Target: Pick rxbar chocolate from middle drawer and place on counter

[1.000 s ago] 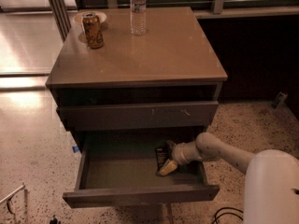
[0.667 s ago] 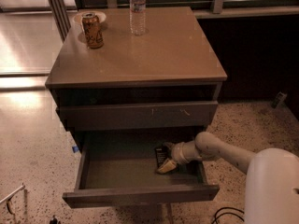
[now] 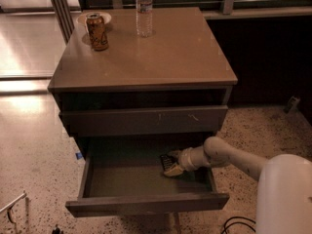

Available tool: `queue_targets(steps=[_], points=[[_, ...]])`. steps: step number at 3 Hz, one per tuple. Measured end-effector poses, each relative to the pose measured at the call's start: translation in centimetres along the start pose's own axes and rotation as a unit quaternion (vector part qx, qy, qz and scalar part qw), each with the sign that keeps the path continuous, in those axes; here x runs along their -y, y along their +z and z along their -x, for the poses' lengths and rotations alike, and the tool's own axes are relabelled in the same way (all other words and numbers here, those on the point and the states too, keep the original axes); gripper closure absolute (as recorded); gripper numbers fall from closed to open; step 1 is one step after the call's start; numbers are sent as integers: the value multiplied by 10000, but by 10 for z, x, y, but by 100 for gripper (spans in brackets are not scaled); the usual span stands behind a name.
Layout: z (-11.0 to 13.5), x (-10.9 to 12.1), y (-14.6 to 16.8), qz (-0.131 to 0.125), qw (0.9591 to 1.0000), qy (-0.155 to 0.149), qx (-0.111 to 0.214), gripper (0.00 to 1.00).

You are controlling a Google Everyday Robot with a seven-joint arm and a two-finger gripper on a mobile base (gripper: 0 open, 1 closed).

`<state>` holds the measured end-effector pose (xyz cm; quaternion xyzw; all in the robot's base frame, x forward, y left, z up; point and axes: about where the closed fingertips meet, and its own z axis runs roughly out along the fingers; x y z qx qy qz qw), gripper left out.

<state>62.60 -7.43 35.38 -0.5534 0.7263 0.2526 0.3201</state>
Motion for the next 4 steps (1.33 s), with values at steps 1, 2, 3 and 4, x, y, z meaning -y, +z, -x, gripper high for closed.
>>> queue_targets(steps=[1,2,3,4], points=[[0,0,0,0,10000,-1,0,100],[15,-16,-8,86,9998,-147,-47,100],[42,-42,-30,149,9994,-316,-59,100],[76,-71,-62,184,9989,-418,-140,100]])
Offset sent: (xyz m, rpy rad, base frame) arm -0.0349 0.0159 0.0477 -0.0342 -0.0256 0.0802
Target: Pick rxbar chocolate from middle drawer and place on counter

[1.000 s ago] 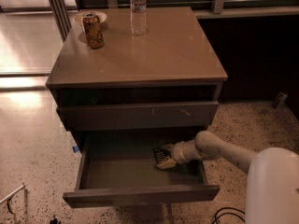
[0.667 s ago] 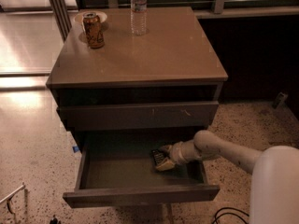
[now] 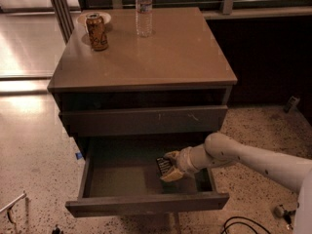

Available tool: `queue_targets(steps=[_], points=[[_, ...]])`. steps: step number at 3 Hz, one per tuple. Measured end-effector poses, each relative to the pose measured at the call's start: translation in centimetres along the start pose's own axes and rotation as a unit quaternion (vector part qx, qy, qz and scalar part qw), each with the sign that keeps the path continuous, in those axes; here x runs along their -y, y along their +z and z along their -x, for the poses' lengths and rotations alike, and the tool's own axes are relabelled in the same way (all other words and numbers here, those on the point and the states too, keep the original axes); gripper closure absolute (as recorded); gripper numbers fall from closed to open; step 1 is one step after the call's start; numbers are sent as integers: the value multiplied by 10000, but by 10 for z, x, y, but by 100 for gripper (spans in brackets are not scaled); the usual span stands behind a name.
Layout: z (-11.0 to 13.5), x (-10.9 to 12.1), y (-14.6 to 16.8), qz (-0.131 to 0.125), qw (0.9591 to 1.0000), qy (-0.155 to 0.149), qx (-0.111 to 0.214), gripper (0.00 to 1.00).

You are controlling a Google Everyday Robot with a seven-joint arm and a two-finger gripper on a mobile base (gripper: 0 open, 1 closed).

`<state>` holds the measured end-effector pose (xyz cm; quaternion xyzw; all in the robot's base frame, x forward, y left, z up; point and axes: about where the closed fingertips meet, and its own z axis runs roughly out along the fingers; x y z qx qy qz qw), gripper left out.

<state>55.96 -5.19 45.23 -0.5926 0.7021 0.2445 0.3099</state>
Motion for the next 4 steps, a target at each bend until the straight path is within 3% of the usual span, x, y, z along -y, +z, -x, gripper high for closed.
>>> queue_targets(steps=[1,2,3,4], points=[[66,-22,-59,-37,9996,-245,-110,100],[66,-22,-59,-37,9996,-245,-110,100],[84,-25,-74,-35,9998,-194,-79,100],[157,-32,-132,-54,9997,-162,174,100]])
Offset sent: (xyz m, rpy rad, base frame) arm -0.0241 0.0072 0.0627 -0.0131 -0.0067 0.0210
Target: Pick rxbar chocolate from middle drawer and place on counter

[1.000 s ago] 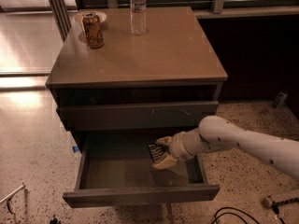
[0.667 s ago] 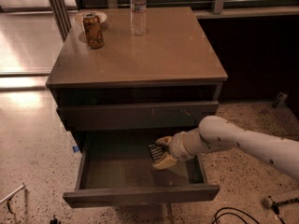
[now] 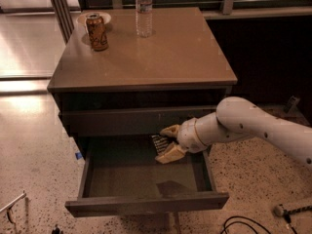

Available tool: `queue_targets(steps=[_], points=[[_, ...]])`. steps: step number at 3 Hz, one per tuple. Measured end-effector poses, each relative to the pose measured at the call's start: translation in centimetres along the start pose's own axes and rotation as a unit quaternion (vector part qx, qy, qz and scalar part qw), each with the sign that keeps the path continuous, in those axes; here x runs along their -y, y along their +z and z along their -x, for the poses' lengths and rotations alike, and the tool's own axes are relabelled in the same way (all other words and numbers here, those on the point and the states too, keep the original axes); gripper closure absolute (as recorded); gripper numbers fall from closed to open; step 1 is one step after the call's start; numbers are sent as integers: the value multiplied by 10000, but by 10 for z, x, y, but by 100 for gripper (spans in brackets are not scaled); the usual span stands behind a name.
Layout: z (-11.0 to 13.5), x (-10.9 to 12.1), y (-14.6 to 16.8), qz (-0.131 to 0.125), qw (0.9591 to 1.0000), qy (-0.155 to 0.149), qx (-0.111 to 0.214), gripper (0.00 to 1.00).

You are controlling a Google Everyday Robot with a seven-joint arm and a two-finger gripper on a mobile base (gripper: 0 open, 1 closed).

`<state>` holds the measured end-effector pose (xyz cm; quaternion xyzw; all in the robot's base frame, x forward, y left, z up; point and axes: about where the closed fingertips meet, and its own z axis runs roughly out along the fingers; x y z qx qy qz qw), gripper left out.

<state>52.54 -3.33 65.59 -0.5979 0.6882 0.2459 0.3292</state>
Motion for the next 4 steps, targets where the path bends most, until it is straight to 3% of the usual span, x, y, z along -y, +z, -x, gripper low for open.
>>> queue_targets(steps=[1,3,4], points=[[75,-1,-54,-206,9995,-257,-11,100],[81,0,-58,-286,9996,-63,41,100],[122,16,-81,-601,9980,-31,172,100]])
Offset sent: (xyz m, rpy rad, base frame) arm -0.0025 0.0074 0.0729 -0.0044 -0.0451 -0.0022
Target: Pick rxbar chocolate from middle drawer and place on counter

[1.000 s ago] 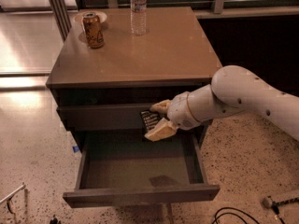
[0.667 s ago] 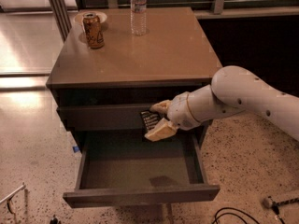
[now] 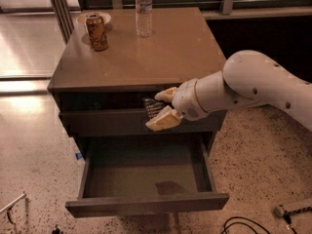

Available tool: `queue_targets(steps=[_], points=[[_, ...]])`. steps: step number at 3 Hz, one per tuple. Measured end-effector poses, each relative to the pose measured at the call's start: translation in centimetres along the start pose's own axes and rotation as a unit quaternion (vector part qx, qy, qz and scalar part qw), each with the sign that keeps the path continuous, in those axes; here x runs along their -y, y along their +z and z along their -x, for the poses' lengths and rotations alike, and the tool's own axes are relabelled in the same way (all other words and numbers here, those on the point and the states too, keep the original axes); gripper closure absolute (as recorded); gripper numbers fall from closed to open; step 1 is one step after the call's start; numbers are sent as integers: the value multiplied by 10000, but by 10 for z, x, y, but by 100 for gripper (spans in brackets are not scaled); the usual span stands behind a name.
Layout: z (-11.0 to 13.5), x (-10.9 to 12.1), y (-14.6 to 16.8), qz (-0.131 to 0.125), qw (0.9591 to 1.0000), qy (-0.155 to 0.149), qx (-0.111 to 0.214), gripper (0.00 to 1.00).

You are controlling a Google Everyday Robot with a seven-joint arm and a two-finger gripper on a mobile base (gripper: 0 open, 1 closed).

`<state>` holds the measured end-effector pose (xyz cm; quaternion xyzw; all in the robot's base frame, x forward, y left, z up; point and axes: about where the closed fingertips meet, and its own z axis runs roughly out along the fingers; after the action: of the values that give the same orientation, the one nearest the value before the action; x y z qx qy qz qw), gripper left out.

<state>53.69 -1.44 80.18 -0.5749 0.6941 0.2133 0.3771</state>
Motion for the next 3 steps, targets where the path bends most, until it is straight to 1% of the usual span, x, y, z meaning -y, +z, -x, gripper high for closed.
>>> queue_targets(steps=[1,2,3], points=[[37,35,-16,-349,9993,-126,30,100],[59,90,-24,-771,9963,-359,155,100],[59,90,-24,-772,9962,-359,156,100]])
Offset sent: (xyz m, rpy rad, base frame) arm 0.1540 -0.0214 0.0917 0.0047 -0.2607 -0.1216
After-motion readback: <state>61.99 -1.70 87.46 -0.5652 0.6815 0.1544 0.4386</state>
